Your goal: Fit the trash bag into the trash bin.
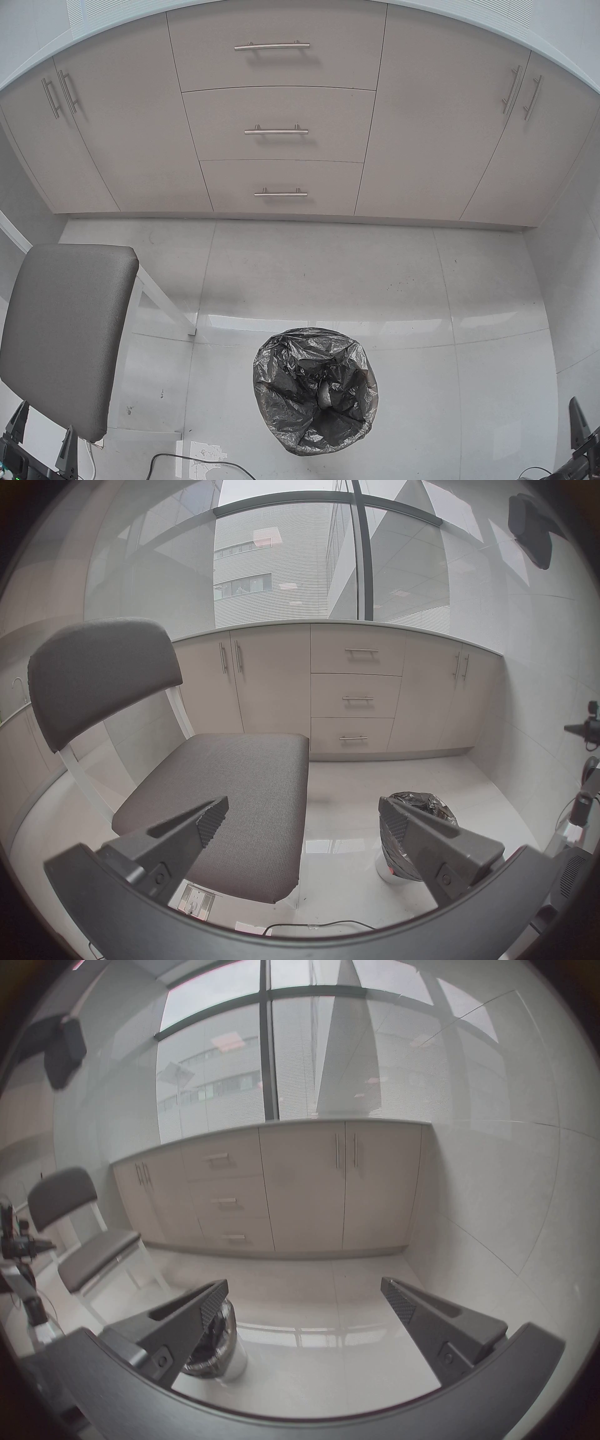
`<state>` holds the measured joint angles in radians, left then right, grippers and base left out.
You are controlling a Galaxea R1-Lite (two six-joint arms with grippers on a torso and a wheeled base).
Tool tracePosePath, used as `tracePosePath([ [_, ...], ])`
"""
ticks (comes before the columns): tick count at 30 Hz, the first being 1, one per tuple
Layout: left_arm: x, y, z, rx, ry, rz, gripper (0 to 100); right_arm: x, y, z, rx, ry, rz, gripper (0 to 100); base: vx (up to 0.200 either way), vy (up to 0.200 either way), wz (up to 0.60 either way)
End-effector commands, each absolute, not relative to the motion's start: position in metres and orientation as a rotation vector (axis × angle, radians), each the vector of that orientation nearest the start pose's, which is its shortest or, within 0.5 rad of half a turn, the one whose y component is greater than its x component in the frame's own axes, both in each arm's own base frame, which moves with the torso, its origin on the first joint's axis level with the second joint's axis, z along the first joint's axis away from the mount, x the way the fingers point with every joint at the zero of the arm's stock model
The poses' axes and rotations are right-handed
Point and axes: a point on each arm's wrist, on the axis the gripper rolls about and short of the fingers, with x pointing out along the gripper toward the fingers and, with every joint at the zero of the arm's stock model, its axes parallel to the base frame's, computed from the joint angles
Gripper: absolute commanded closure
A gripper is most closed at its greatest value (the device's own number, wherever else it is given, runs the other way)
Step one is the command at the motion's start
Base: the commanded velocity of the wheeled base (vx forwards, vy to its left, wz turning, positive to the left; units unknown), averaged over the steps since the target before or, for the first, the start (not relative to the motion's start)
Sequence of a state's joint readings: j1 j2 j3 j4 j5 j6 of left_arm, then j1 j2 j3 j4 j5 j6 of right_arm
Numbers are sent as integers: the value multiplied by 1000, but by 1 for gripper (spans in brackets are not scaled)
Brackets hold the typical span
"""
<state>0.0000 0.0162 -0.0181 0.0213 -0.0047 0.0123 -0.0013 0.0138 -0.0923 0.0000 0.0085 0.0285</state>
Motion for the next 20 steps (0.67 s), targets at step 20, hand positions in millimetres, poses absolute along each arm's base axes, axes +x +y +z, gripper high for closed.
tracePosePath([
  [20, -23, 0, 75, 12, 17, -5, 0, -23, 0, 76, 2, -3, -6, 0, 0, 0, 0],
])
